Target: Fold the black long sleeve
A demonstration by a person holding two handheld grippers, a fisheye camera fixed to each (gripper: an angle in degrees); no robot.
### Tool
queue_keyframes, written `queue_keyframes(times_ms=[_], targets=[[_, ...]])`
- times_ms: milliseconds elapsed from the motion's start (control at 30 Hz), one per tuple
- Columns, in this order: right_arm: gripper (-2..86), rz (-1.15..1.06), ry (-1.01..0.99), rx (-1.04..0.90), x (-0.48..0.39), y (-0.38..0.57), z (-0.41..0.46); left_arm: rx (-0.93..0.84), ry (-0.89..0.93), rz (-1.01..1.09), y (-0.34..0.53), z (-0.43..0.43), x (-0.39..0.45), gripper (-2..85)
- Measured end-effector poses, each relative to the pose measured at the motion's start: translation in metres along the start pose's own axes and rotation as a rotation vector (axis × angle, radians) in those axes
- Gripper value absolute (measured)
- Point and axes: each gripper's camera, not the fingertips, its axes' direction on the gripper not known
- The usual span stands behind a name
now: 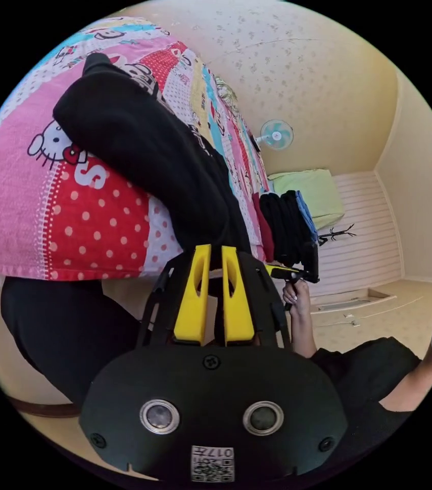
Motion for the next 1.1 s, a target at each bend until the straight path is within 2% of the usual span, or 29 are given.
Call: queue_keyframes(times_ms=[100, 200, 267, 333, 433, 533, 600, 667, 767, 900, 1000, 1100], targets=[[4.2, -0.073, -0.016, 0.046, -0.004, -0.014, -0.012, -0.059, -0.155, 0.073, -0.008, 0.003, 0.028, 6.6], [7.9, -0.128, 0.094, 0.102, -0.010, -0.042, -0.012, -0.161, -0.276, 0.153, -0.015, 0.019, 0.060, 6.4], [9.6, -0.130, 0.179, 0.164, -0.002, -0.064, 0.001, -0.187, -0.265, 0.189, -0.014, 0.029, 0.075, 6.3], [9.8, -0.122, 0.177, 0.182, 0.012, -0.080, 0.019, -0.176, -0.215, 0.213, -0.008, 0.038, 0.086, 6.2], [8.8, -0.049, 0.028, 0.111, 0.035, -0.093, 0.050, -0.123, -0.221, 0.195, 0.001, 0.036, 0.088, 6.2], [4.0, -0.178, -0.063, 0.233, 0.021, -0.062, 0.035, -0.042, -0.223, 0.146, 0.007, 0.019, 0.080, 6.3], [3.0, -0.211, -0.118, 0.226, 0.020, -0.046, 0.025, -0.005, -0.211, 0.109, 0.008, 0.010, 0.075, 6.9], [2.2, -0.320, -0.342, 0.151, 0.020, -0.031, 0.021, 0.023, -0.171, 0.088, 0.005, 0.006, 0.072, 8.1], [1.7, -0.454, -0.562, 0.054, 0.010, -0.022, 0.038, 0.048, -0.063, 0.122, -0.006, 0.015, 0.083, 10.0], [1.5, -0.540, -0.609, -0.078, -0.005, -0.018, 0.081, 0.005, -0.077, 0.105, -0.027, 0.044, 0.093, 13.2], [1.6, -0.571, -0.671, -0.178, -0.010, -0.019, 0.111, 0.105, -0.080, 0.097, -0.024, 0.040, 0.094, 13.0], [1.6, -0.596, -0.692, -0.229, -0.014, -0.020, 0.131, 0.066, -0.284, 0.061, -0.022, 0.045, 0.096, 14.3]])
